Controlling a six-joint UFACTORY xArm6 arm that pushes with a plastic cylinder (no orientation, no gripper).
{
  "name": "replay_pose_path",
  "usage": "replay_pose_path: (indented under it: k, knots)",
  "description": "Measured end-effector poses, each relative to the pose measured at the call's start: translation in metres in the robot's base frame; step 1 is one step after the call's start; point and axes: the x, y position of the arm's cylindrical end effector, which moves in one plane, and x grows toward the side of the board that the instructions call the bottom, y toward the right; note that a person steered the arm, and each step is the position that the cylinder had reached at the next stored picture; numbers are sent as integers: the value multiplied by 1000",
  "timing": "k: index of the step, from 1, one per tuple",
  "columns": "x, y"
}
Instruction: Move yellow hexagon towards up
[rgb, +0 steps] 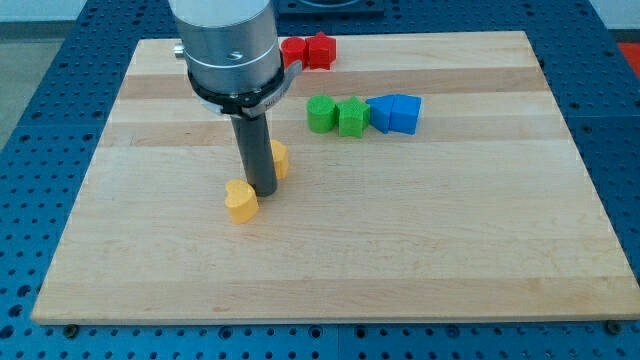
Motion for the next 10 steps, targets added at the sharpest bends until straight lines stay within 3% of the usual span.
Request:
replay_pose_path:
  k: [4,10]
  knots:
    - [-54,8]
    - [-165,-42]
